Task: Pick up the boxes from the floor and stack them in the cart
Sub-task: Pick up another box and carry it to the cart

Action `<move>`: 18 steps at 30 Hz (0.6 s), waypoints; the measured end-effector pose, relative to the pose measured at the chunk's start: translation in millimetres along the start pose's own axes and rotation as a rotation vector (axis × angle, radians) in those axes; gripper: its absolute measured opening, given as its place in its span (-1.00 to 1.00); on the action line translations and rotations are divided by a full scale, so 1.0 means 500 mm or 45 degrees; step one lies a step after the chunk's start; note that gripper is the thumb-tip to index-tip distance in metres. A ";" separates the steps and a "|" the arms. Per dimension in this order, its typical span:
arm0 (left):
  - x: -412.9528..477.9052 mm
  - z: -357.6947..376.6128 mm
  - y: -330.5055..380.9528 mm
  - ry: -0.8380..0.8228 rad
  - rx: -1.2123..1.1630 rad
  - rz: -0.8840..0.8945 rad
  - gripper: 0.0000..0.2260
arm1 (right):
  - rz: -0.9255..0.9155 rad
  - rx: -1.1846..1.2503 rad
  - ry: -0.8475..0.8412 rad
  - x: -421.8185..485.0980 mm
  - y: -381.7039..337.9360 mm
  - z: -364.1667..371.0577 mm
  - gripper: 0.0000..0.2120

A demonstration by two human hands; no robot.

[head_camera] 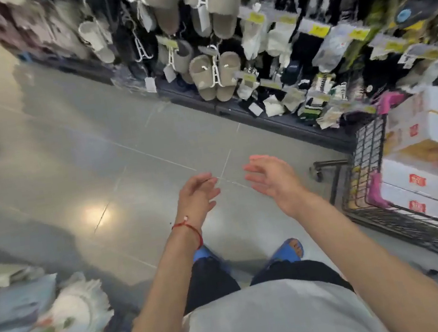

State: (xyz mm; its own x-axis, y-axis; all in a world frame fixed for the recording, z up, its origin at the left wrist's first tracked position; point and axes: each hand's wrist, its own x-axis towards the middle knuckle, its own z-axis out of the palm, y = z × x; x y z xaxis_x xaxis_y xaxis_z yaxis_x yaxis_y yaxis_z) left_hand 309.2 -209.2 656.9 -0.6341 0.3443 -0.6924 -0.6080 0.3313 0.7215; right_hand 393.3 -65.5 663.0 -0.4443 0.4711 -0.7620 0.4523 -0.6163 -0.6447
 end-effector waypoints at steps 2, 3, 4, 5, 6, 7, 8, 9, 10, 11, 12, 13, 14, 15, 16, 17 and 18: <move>0.007 -0.094 0.015 0.064 -0.052 0.007 -0.87 | -0.023 -0.074 -0.061 0.002 0.011 0.098 -0.90; 0.012 -0.142 0.022 0.093 -0.077 0.018 -0.87 | -0.039 -0.095 -0.093 0.006 0.017 0.148 -0.89; 0.016 -0.188 0.027 0.121 -0.095 0.021 -0.87 | -0.045 -0.114 -0.125 0.006 0.024 0.195 -0.87; 0.016 -0.233 0.032 0.145 -0.106 0.024 -0.87 | -0.051 -0.138 -0.158 0.005 0.030 0.241 -0.85; 0.017 -0.276 0.037 0.165 -0.117 0.035 -0.87 | -0.064 -0.160 -0.192 0.001 0.033 0.288 -0.82; 0.019 -0.317 0.042 0.186 -0.131 0.048 -0.87 | -0.076 -0.181 -0.226 -0.002 0.035 0.333 -0.80; 0.020 -0.356 0.046 0.212 -0.150 0.051 -0.86 | -0.079 -0.204 -0.257 -0.006 0.036 0.376 -0.78; 0.021 -0.393 0.049 0.243 -0.172 0.047 -0.86 | -0.078 -0.233 -0.287 -0.010 0.037 0.415 -0.78; 0.021 -0.428 0.053 0.274 -0.198 0.046 -0.85 | -0.079 -0.265 -0.315 -0.017 0.036 0.455 -0.78; 0.022 -0.462 0.058 0.307 -0.226 0.051 -0.86 | -0.084 -0.294 -0.343 -0.021 0.035 0.494 -0.78; 0.024 -0.494 0.061 0.340 -0.252 0.059 -0.85 | -0.090 -0.320 -0.368 -0.024 0.034 0.532 -0.77; 0.028 -0.525 0.066 0.371 -0.276 0.066 -0.85 | -0.094 -0.342 -0.389 -0.023 0.032 0.568 -0.77; 0.033 -0.555 0.070 0.405 -0.305 0.069 -0.84 | -0.095 -0.367 -0.409 -0.022 0.030 0.603 -0.77; 0.039 -0.584 0.076 0.439 -0.338 0.071 -0.83 | -0.096 -0.393 -0.432 -0.019 0.029 0.638 -0.77; 0.045 -0.612 0.081 0.471 -0.374 0.075 -0.83 | -0.098 -0.418 -0.456 -0.014 0.027 0.671 -0.77; 0.053 -0.640 0.087 0.503 -0.410 0.077 -0.82 | -0.099 -0.445 -0.482 -0.007 0.026 0.705 -0.77; 0.063 -0.668 0.093 0.537 -0.440 0.078 -0.82 | -0.100 -0.469 -0.503 0.000 0.024 0.739 -0.77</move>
State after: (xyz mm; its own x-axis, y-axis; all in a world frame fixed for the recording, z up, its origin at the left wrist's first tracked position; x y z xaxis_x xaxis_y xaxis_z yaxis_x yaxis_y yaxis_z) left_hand 101.5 -476.3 669.0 -0.7666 -0.0514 -0.6400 -0.6404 -0.0108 0.7680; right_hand 113.0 -305.8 677.7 -0.7120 0.1901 -0.6759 0.6158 -0.2935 -0.7312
